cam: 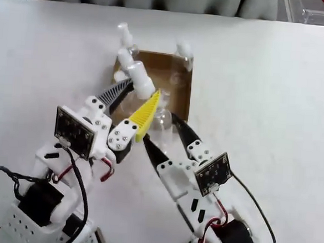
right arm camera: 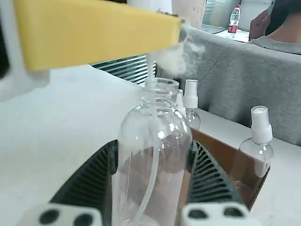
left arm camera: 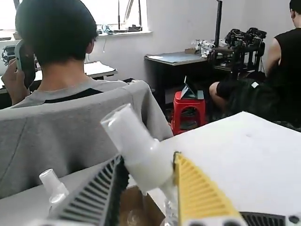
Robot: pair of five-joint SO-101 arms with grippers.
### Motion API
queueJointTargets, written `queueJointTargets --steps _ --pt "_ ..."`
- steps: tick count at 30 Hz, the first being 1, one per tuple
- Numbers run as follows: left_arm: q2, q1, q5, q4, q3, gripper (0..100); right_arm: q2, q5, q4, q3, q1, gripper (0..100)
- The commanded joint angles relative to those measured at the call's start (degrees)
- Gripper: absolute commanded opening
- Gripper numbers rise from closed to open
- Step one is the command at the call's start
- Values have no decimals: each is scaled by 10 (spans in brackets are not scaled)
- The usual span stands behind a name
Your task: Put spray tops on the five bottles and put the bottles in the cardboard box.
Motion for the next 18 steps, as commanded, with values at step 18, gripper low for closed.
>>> queueJointTargets --steps 18 --pt "15 8 13 37 -8 199 -2 -4 -4 -5 2 15"
